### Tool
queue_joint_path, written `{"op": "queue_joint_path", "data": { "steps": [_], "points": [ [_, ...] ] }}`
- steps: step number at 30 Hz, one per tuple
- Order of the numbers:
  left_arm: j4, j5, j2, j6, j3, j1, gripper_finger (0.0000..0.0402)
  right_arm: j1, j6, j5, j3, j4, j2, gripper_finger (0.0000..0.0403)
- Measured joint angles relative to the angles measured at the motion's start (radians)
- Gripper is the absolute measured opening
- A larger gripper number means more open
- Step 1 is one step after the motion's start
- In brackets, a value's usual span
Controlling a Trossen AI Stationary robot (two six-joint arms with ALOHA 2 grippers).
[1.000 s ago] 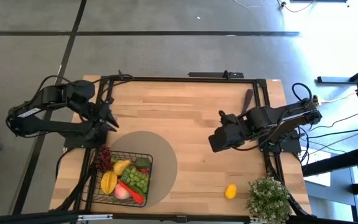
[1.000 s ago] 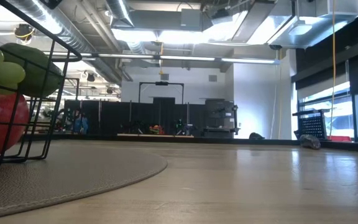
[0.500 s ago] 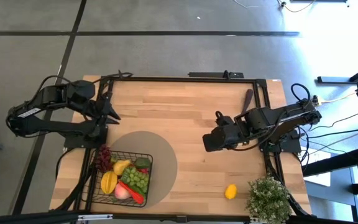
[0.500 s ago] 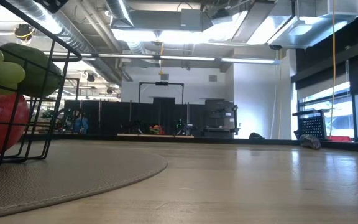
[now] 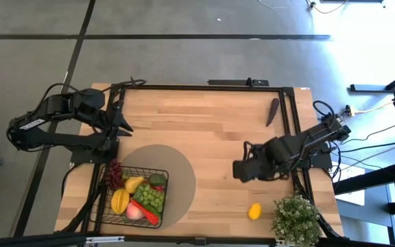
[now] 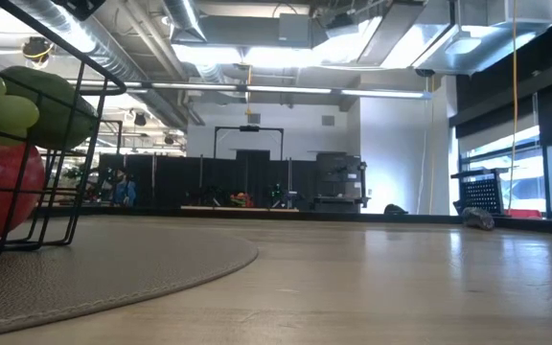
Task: Build produce basket
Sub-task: Put the yellow lemon into the wire basket
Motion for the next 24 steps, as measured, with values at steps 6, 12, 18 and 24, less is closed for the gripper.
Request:
{"op": "queue_joint_path", "data": {
  "steps": [6, 12, 18, 24],
  "points": [
    [0.000, 0.000, 0.000, 0.000, 0.000, 0.000, 0.0071, 0.052, 0.230, -0.105, 0.000, 0.030, 0.048, 0.0120],
    [0.000, 0.000, 0.000, 0.000, 0.000, 0.000, 0.0071, 0.121, 0.316, -0.073, 0.000, 0.082, 0.097, 0.0151],
    [0.000, 0.000, 0.000, 0.000, 0.000, 0.000, 0.0071, 0.159, 0.322, -0.036, 0.000, 0.066, 0.142, 0.0238],
    [0.000, 0.000, 0.000, 0.000, 0.000, 0.000, 0.0071, 0.170, 0.331, -0.104, 0.000, 0.060, 0.183, 0.0274]
  ]
}}
